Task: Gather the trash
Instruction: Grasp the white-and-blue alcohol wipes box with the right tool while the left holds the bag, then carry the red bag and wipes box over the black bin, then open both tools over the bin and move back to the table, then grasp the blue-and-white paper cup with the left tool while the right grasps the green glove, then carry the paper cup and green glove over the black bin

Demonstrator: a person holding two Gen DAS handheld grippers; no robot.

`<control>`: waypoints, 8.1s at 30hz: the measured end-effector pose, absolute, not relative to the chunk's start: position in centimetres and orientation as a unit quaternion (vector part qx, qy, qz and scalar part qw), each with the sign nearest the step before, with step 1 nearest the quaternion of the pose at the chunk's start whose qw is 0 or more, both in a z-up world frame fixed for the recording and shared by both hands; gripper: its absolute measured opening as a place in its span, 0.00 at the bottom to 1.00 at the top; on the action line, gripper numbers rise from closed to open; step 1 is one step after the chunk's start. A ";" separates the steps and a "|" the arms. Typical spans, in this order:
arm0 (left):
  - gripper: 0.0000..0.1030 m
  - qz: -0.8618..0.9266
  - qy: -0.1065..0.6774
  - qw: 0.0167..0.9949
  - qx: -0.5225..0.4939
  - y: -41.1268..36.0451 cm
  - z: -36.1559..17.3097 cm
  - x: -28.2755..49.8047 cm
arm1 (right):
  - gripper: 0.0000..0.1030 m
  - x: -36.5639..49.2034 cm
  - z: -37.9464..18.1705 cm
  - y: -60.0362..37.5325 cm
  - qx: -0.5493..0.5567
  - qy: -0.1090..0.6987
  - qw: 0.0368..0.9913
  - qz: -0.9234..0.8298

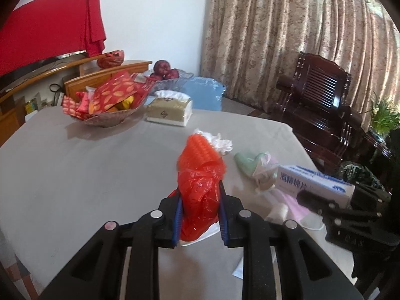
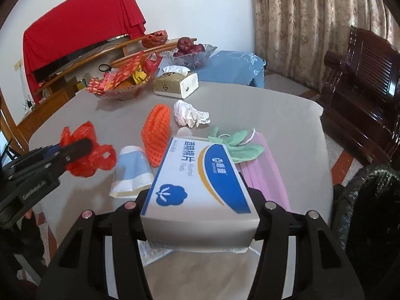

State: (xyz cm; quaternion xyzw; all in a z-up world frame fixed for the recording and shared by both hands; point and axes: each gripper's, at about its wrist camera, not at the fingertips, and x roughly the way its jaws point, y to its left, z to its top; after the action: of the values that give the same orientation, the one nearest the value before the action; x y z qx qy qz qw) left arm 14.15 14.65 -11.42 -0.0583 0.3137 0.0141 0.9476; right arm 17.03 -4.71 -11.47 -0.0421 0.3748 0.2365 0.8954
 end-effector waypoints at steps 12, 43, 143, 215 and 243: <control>0.23 -0.006 0.331 0.943 -0.045 12.7 -12.6 13.3 | 0.51 14.9 -14.5 -9.5 -0.027 0.410 0.895 0.175; 0.23 -0.083 0.295 0.952 -0.023 6.3 -8.9 12.1 | 0.51 9.9 -6.1 -15.0 -0.006 0.313 0.938 0.148; 0.67 0.031 0.396 0.916 -0.052 16.8 -18.9 18.5 | 0.95 17.5 -13.5 -7.9 -0.031 0.317 0.941 0.115; 0.23 -0.023 0.281 0.959 -0.021 10.0 -7.2 15.5 | 0.26 16.7 -2.7 -11.1 0.021 0.287 0.941 0.176; 0.23 -0.180 0.251 0.951 0.021 -5.1 -5.1 13.9 | 0.26 8.5 -2.1 -26.5 0.042 0.256 0.966 0.013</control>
State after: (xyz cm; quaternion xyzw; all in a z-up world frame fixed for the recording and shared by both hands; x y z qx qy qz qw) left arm 13.92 -5.08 -5.08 0.0206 0.2514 -0.1798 0.9508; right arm 8.46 -26.52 -2.14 0.0420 0.2560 0.0128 0.9657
